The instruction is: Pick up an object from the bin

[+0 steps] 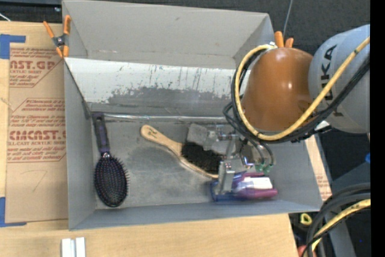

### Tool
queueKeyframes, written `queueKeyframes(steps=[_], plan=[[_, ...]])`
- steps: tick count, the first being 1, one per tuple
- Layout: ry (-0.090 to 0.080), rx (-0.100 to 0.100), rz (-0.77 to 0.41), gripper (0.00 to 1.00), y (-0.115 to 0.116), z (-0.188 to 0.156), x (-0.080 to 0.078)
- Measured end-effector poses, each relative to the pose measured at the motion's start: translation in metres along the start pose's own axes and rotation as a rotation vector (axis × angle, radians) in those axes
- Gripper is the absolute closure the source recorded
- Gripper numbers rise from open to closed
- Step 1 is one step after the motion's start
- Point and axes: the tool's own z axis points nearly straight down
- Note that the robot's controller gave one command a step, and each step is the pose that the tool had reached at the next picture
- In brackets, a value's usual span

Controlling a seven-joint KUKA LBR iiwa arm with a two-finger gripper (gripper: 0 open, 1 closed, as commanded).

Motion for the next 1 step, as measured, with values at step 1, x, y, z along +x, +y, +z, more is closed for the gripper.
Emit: queueKeyframes(steps=[1], plan=[[-0.008,-0.001,0.0,0.0,-0.0001,-0.0039,-0.0018]])
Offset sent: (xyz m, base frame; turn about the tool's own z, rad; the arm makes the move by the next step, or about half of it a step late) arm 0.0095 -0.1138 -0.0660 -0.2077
